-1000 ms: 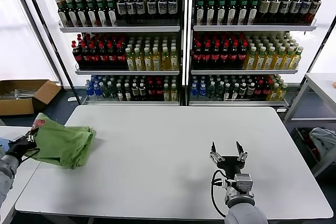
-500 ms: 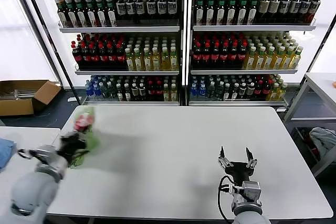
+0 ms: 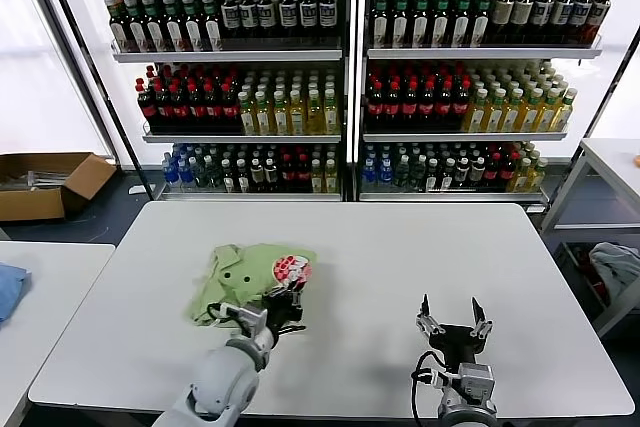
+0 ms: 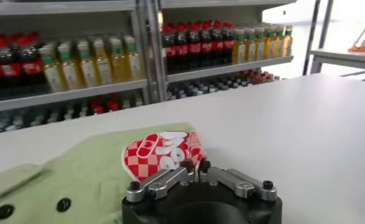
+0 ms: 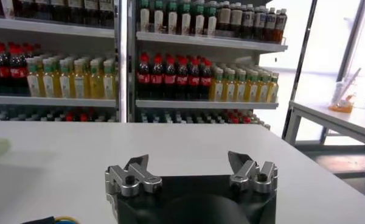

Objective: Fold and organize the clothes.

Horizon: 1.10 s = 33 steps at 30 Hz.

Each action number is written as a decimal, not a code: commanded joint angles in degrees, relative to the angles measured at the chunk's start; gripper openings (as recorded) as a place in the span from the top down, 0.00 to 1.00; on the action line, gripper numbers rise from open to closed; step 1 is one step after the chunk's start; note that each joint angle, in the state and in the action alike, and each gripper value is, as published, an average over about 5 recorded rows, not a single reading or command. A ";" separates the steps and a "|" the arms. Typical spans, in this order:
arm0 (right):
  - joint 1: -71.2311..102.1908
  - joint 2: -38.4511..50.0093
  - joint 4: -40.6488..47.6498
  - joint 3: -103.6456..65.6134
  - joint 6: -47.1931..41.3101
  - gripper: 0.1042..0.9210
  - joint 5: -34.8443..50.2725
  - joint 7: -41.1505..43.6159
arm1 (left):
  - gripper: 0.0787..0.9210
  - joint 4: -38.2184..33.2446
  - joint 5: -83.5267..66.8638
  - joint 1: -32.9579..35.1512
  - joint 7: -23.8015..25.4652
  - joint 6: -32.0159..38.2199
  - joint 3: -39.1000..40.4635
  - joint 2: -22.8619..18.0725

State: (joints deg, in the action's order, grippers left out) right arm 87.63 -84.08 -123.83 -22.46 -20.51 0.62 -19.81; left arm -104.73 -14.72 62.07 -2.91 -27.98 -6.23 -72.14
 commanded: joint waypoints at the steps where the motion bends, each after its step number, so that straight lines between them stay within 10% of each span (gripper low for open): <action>1: -0.91 -1.49 1.09 1.11 -0.73 0.12 -2.16 0.07 | 0.96 4.12 -7.35 -9.91 -1.87 1.75 8.60 -5.91; 11: -6.10 -1.66 4.60 2.59 -3.98 0.12 6.64 -0.51 | 0.64 -2.01 -22.92 -8.28 -1.95 4.59 8.54 -6.75; 24: -26.33 1.92 14.94 12.22 -11.27 0.12 38.54 -4.32 | 0.19 -5.04 -4.85 -3.40 -5.85 2.53 -7.08 5.00; 33: -34.63 3.43 23.09 19.10 -12.62 0.12 40.65 -6.25 | 0.12 -6.64 -4.76 1.07 -6.43 2.27 -12.57 4.80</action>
State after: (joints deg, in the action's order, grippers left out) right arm 64.10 -81.77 -109.12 -10.25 -30.80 31.60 -24.25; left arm -109.85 -22.22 59.08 -8.20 -25.42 -10.91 -69.95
